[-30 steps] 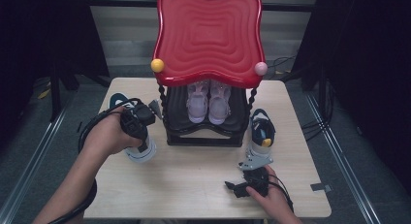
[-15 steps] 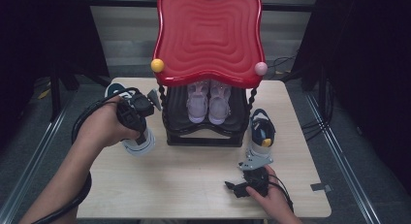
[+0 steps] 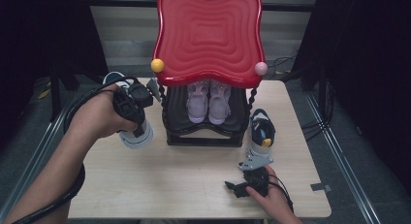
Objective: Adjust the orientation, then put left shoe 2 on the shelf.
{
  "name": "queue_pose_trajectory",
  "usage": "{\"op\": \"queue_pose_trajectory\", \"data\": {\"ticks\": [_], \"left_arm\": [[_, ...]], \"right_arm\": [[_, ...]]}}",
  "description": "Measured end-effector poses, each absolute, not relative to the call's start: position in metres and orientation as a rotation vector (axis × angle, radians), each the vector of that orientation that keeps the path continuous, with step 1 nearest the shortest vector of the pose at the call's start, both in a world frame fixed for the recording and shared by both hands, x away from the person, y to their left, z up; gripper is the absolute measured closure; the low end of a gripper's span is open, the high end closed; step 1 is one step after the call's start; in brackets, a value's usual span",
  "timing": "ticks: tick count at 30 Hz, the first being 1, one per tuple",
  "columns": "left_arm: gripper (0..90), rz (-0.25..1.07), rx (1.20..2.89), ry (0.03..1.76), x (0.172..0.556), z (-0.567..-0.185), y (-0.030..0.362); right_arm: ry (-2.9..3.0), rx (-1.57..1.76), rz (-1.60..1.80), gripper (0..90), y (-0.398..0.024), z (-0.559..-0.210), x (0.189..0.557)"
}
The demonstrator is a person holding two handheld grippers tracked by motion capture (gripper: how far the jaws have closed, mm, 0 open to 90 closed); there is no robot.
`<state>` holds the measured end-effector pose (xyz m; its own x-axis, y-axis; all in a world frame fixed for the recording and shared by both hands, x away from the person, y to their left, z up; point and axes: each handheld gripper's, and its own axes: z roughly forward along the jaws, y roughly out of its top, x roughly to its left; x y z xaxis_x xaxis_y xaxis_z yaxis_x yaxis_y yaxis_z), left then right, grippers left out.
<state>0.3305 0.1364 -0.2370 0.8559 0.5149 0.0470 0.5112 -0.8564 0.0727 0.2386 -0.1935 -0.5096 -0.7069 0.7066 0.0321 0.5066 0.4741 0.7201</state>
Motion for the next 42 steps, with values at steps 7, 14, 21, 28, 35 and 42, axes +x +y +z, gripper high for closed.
{"op": "queue_pose_trajectory", "data": {"ticks": [7, 14, 21, 28, 35, 42], "left_arm": [[74.6, 0.113, 2.970, 0.811, 0.331, -0.224, 0.131], [74.6, 0.125, 2.978, 0.789, 0.332, -0.213, 0.128], [74.5, 0.135, 2.993, 0.768, 0.334, -0.199, 0.125], [74.5, 0.136, 2.990, 0.750, 0.336, -0.187, 0.121], [74.4, 0.151, 3.006, 0.738, 0.336, -0.177, 0.117], [74.4, 0.174, 3.009, 0.712, 0.335, -0.165, 0.114]], "right_arm": [[2.454, 1.037, 1.064, 13.4, -0.193, -0.510, 0.239], [2.454, 1.037, 1.064, 13.5, -0.193, -0.510, 0.239], [2.454, 1.037, 1.064, 13.4, -0.193, -0.510, 0.239], [2.452, 1.037, 1.066, 13.4, -0.193, -0.510, 0.239], [2.452, 1.037, 1.066, 13.5, -0.193, -0.510, 0.239], [2.452, 1.037, 1.066, 13.4, -0.193, -0.510, 0.239]]}}
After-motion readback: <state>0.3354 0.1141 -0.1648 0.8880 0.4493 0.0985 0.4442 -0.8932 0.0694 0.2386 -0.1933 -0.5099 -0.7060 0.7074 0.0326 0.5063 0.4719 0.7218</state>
